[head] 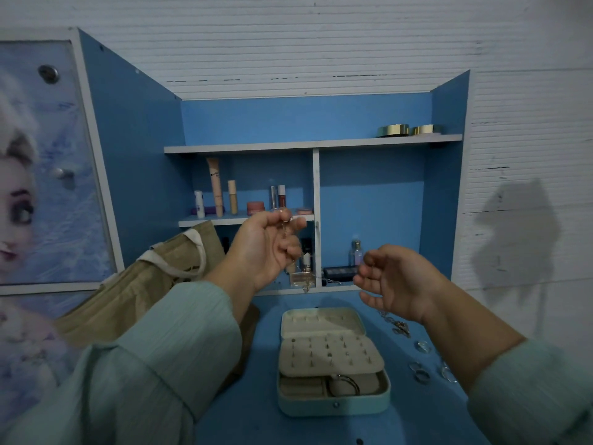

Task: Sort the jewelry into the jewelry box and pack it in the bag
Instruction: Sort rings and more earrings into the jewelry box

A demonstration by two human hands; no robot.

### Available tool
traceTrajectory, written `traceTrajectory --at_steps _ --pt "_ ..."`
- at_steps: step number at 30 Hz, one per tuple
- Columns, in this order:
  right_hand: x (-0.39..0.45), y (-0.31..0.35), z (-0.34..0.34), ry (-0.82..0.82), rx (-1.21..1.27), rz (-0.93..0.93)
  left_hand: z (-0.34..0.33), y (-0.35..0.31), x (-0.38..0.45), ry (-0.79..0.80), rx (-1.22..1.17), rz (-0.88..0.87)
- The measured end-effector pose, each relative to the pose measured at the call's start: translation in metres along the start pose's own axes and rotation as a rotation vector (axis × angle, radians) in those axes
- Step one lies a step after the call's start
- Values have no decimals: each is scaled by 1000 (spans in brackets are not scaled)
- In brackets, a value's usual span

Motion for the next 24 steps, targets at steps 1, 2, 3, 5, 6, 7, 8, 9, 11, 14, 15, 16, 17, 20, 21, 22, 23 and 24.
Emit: traceTrajectory --at_steps 1,2,3,5,6,7,8,9,11,14,15,16,17,20,21,22,23,24 --pt "1 0 -2 -20 4 -3 -1 3 -1 21 69 24" --pt "2 2 -5 -46 -17 -3 -3 6 -2 49 148 49" --pt "2 3 -9 -69 -47 -3 -5 10 -3 76 228 71" --pt "3 7 -17 -101 -97 -8 -9 17 -5 117 364 110" --pt "2 10 -21 -113 -110 -12 -11 20 -5 130 418 125" --pt "2 12 -24 -124 -119 -16 -13 22 -5 140 468 135" --pt "2 14 -26 -133 -125 -16 -14 25 -6 152 509 142" --pt "2 15 -28 -138 -132 -16 -15 27 -6 164 540 150" --pt "2 17 -31 -139 -154 -18 -17 31 -7 180 574 164" --pt "1 16 -34 -125 -195 -34 -19 36 -8 189 583 159" --pt "1 15 -35 -120 -200 -37 -20 37 -9 192 576 158" --pt "1 15 -36 -116 -198 -36 -20 38 -9 191 564 156" --pt "2 15 -37 -109 -195 -35 -20 40 -9 187 545 157" --pt "3 14 -41 -66 -169 -39 -19 44 -8 181 434 177" --pt "4 14 -42 -45 -153 -46 -19 45 -9 183 387 186" --pt "4 14 -43 -22 -137 -54 -19 46 -8 185 350 194" --pt "4 14 -43 2 -128 -60 -19 47 -8 188 332 200" --pt "4 15 -43 23 -129 -60 -18 47 -7 190 331 204"
Point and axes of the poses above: each hand's wrist, its own x-axis towards the middle knuckle, its own z-axis out of the back of the hand, y = z × x, the point moved 5 cm from there along x, towards the middle knuckle
